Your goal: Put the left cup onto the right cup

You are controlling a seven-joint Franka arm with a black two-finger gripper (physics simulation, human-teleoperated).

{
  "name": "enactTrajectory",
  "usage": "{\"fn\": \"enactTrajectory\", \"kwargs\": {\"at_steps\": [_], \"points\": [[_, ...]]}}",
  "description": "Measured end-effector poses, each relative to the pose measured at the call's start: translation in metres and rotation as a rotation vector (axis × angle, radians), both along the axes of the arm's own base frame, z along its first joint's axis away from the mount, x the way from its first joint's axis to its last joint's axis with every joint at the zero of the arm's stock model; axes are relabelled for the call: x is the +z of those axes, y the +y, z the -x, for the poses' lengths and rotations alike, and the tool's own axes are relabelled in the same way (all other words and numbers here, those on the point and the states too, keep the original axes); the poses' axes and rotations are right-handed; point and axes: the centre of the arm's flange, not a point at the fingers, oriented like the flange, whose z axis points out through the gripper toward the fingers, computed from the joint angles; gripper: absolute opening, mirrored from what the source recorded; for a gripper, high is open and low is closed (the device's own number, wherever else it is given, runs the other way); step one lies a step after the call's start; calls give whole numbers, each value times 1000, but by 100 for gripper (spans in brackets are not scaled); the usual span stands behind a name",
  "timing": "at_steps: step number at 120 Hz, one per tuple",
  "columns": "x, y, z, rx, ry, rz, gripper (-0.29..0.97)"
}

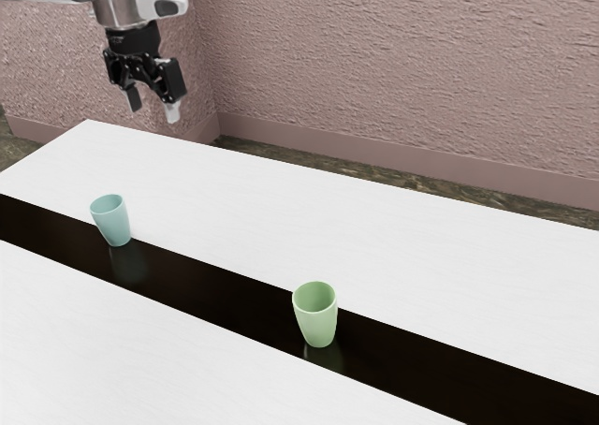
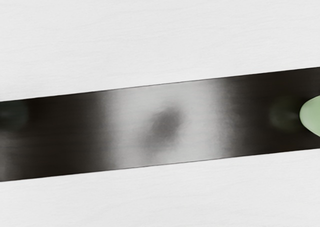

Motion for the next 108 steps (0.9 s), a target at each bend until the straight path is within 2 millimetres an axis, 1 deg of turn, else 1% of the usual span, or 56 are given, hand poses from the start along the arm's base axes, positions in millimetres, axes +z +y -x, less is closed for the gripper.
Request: {"fn": "enactTrajectory", "kwargs": {"at_steps": [24,32,36,42,48,67,78,96,108], "points": [[2,-5,1,-18,-9,-13,66],[-1,-5,0,-19,-4,-16,66],[-6,-3,-1,-15,2,-19,66],[-18,2,-4,-8,15,-21,66],[-33,11,-5,6,31,-21,66],[-78,53,-8,74,53,-23,66],[-105,75,-13,99,50,-29,66],[-137,98,-25,120,37,-43,66],[-164,116,-25,149,49,-34,66]]}}
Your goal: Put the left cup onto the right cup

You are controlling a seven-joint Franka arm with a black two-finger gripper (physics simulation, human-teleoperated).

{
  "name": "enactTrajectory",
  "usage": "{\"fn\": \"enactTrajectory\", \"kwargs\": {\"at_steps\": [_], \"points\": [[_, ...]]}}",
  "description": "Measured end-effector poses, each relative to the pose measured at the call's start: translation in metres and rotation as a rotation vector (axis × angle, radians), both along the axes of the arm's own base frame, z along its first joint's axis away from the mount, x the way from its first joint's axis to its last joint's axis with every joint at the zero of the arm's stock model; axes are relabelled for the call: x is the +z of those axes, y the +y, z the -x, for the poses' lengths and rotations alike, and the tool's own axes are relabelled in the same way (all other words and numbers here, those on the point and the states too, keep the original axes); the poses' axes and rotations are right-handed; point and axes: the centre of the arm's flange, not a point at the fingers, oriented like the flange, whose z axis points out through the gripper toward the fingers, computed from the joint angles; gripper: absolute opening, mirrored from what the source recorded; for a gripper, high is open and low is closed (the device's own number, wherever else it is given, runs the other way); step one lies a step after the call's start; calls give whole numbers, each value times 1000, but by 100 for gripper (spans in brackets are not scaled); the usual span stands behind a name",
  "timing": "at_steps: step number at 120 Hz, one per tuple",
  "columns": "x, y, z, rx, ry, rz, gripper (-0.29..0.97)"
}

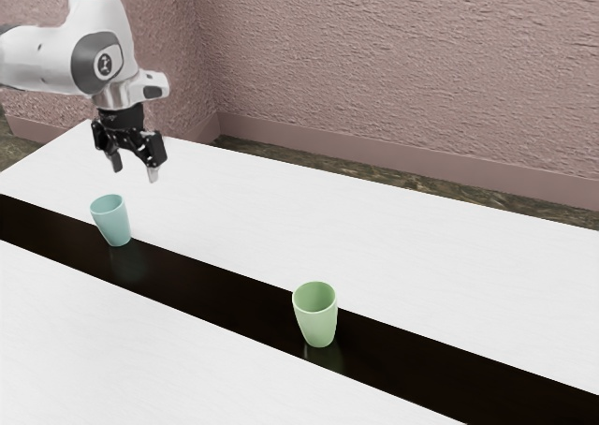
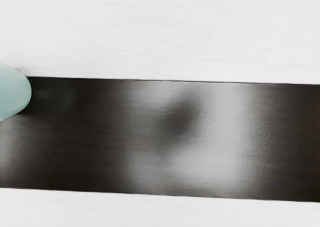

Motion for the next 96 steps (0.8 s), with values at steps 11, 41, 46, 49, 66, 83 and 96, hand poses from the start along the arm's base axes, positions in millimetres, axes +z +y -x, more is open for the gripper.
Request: {"fn": "enactTrajectory", "kwargs": {"at_steps": [11,41,46,49,66,83,96], "points": [[-26,19,5,38,8,20,66],[-62,44,-3,81,-21,31,66],[-66,49,-3,92,-27,35,66],[-68,52,-4,98,-31,37,66],[-81,76,-1,134,-38,36,66],[-98,94,-1,149,-36,33,65],[-111,100,-5,149,-34,27,65]]}}
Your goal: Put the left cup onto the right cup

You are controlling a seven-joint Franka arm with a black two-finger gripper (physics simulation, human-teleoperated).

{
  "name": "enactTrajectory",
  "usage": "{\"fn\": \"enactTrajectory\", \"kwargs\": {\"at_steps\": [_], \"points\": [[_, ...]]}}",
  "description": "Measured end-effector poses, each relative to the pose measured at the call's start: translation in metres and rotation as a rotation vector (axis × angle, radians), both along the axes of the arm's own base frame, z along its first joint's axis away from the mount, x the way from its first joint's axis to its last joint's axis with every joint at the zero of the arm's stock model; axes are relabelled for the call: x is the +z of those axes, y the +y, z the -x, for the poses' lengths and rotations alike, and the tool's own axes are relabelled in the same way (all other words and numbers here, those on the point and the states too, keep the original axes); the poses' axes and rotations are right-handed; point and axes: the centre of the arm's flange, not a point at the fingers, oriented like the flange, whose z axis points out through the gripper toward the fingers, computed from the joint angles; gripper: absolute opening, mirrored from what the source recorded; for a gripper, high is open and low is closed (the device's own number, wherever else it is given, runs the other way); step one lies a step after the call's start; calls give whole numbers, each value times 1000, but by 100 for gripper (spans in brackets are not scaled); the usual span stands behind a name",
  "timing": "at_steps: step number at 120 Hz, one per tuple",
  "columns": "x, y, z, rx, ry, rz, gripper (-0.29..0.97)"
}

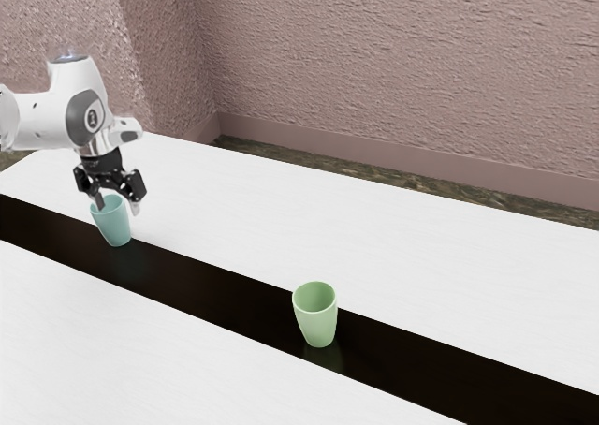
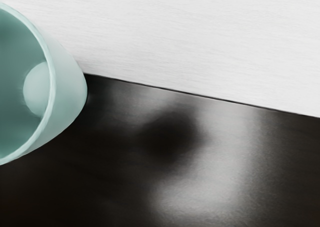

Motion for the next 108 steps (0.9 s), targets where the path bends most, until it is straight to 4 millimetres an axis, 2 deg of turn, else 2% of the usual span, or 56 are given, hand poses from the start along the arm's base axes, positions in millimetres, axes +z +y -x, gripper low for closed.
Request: {"fn": "enactTrajectory", "kwargs": {"at_steps": [20,48,59,96,108], "points": [[-11,12,0,9,3,-5,65],[5,16,-25,-16,-49,-40,64],[2,17,-31,-21,-50,-43,64],[-24,49,-34,12,-24,-45,64],[-31,54,-36,18,-21,-40,64]]}}
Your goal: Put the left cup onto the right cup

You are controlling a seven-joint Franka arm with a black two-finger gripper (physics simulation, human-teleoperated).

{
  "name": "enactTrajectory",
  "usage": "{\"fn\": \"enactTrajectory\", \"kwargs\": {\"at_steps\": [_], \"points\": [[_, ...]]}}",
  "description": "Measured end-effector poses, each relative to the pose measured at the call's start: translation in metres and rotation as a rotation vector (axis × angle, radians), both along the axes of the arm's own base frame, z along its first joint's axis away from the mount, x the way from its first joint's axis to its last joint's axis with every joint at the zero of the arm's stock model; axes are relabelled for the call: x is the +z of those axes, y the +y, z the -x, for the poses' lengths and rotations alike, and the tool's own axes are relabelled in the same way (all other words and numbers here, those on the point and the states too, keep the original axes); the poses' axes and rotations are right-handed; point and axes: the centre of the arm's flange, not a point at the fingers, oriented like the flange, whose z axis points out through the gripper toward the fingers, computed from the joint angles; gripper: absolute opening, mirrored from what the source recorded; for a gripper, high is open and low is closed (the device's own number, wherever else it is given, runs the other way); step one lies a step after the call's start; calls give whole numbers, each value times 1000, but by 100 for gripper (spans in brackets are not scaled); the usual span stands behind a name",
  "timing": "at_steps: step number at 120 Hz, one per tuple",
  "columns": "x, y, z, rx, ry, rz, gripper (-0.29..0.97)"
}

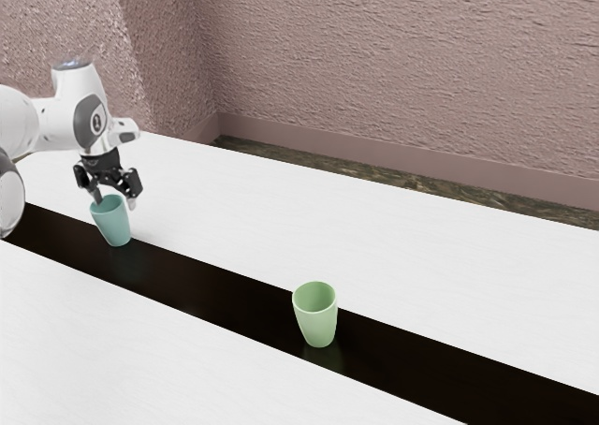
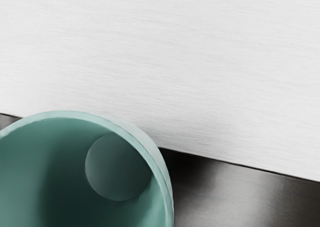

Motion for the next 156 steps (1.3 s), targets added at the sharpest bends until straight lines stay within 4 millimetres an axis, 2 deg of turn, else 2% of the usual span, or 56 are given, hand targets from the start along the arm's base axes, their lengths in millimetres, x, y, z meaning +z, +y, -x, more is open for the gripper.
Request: {"fn": "enactTrajectory", "kwargs": {"at_steps": [70,88,102,129,156], "points": [[-42,1,-5,1,37,19,62],[-45,1,-7,-1,36,17,60],[-45,1,-7,1,30,18,49],[-47,0,-8,1,27,20,10],[-45,1,-8,3,25,17,-5]]}}
